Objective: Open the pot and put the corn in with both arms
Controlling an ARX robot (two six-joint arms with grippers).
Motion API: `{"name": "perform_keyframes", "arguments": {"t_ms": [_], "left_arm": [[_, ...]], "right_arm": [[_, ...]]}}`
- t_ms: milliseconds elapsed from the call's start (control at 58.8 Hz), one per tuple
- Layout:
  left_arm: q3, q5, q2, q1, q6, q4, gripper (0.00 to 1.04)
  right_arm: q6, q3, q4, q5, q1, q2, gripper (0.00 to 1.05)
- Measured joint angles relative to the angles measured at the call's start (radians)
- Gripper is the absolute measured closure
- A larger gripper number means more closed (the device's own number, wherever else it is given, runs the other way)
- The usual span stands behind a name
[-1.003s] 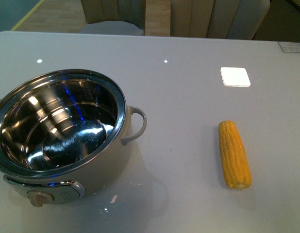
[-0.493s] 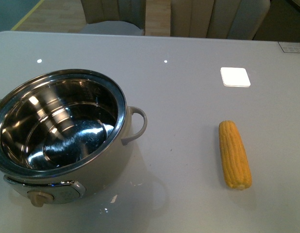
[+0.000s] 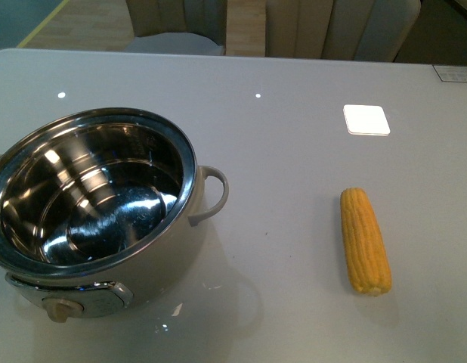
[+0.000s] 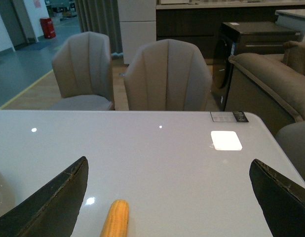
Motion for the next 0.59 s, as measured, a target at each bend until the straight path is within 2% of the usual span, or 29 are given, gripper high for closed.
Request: {"name": "perform_keyframes", "arguments": {"t_ms": [510, 595], "left_arm": [[0.000, 0.000, -0.152, 0.000, 0.000, -0.152, 1.01], [0.000, 0.000, -0.257, 0.000, 0.000, -0.291, 1.01]], "right_arm": [[0.000, 0.000, 0.000, 0.000, 0.000, 0.000, 0.09], [0.000, 0.000, 0.000, 0.000, 0.000, 0.000, 0.09]]}}
